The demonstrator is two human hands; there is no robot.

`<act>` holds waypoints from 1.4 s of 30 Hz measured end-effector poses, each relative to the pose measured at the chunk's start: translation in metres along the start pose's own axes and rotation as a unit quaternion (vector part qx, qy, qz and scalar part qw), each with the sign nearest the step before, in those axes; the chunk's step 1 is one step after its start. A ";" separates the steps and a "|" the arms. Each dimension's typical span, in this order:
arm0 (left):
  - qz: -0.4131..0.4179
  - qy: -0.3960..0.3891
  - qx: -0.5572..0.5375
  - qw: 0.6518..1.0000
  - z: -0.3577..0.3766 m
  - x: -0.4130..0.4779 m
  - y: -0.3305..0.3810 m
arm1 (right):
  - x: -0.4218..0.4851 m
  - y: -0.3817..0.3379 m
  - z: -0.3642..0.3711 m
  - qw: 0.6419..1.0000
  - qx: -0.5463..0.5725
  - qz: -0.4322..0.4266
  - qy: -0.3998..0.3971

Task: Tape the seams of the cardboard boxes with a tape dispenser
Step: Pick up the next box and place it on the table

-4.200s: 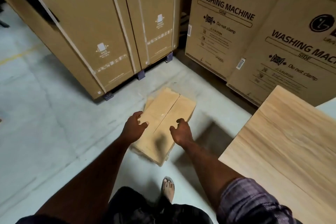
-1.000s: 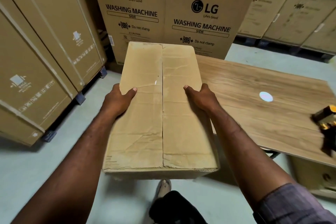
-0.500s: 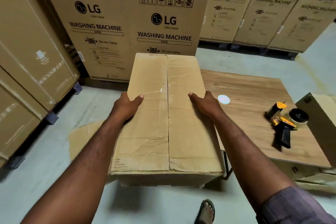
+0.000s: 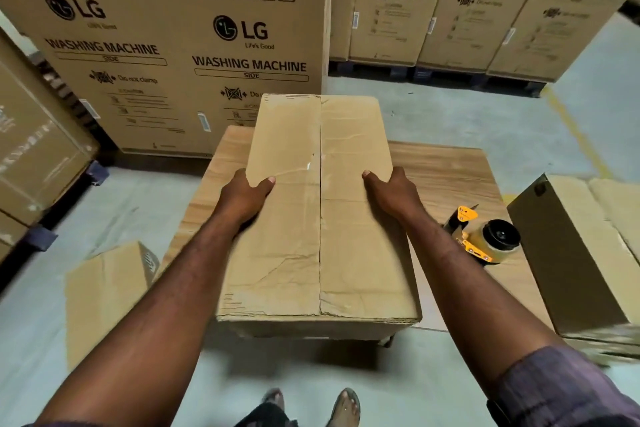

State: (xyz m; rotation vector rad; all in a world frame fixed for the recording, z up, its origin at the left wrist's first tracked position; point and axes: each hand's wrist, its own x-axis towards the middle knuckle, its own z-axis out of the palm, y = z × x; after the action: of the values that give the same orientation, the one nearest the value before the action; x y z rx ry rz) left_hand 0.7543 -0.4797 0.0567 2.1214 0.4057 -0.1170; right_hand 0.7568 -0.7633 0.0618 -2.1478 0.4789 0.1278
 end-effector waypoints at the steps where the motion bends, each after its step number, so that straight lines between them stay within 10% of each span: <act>1: 0.001 -0.002 0.004 1.000 0.007 0.005 0.006 | 0.007 0.004 -0.005 1.000 0.002 0.000 -0.001; 18: 0.107 0.071 0.125 0.984 0.057 0.026 0.034 | 0.036 0.030 -0.002 0.992 -0.037 -0.117 0.016; 22: 0.269 -0.050 0.246 0.930 0.124 -0.054 0.065 | 0.050 0.021 -0.017 0.944 -0.202 -0.260 0.020; 27: 0.248 -0.133 0.345 0.895 0.183 -0.121 0.069 | 0.068 0.024 -0.024 0.897 -0.279 -0.340 -0.055; 42: 0.291 -0.289 0.383 0.827 0.054 -0.054 0.023 | 0.001 0.022 0.038 0.922 -0.316 -0.224 0.023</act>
State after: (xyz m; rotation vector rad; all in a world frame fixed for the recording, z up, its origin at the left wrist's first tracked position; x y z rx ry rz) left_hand 0.7145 -0.5491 0.0580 2.7225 -0.7868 -0.6330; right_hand 0.7528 -0.7443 0.0229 -2.8421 -0.0624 -0.0342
